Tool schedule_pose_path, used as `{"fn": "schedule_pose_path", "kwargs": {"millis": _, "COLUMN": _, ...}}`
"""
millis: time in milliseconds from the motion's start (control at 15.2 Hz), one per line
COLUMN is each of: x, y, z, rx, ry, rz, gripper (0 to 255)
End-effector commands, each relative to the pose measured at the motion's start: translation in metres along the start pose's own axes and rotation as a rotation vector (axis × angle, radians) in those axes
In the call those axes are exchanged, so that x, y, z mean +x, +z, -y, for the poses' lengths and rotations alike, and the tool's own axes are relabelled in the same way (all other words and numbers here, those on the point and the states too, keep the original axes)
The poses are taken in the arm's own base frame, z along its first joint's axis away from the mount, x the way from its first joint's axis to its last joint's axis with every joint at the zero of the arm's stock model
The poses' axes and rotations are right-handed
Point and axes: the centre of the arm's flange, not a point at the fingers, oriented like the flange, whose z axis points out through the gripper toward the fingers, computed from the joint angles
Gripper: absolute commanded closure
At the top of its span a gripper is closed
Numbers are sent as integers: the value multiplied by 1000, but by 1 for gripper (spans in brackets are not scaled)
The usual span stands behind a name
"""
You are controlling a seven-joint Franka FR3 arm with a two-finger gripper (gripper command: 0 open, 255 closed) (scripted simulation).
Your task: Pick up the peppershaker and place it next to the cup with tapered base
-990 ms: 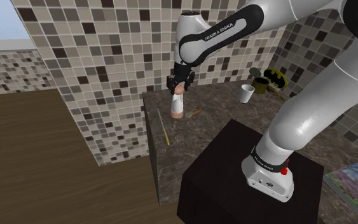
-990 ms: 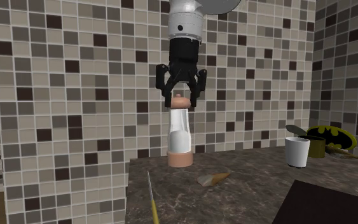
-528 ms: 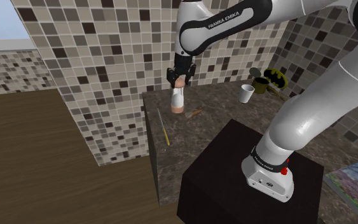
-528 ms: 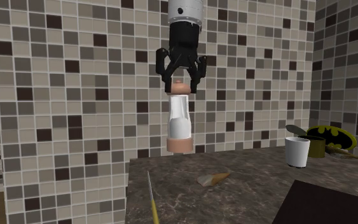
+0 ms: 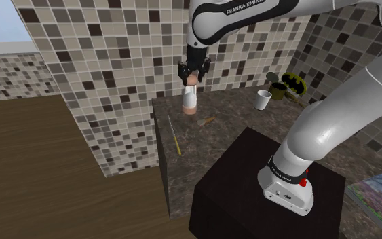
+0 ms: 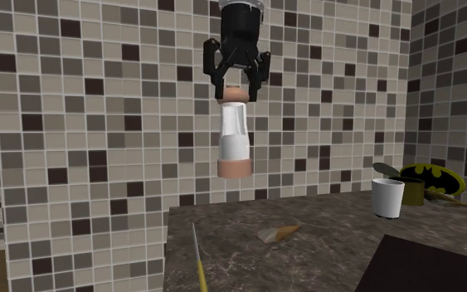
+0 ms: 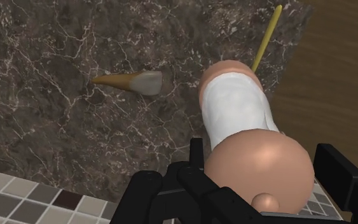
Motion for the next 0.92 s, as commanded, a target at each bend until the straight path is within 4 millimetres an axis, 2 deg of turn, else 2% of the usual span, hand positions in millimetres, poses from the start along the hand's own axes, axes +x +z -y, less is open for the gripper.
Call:
{"fn": "schedule_pose_path", "kwargs": {"millis": 0, "x": 1, "y": -11, "z": 0, "rx": 0, "ry": 0, "rz": 0, "gripper": 255}}
{"fn": "schedule_pose_path", "kwargs": {"millis": 462, "x": 4, "y": -45, "z": 0, "rx": 0, "ry": 0, "rz": 0, "gripper": 255}}
{"fn": "schedule_pose_path", "kwargs": {"millis": 858, "x": 2, "y": -47, "z": -79, "rx": 0, "ry": 0, "rz": 0, "gripper": 255}}
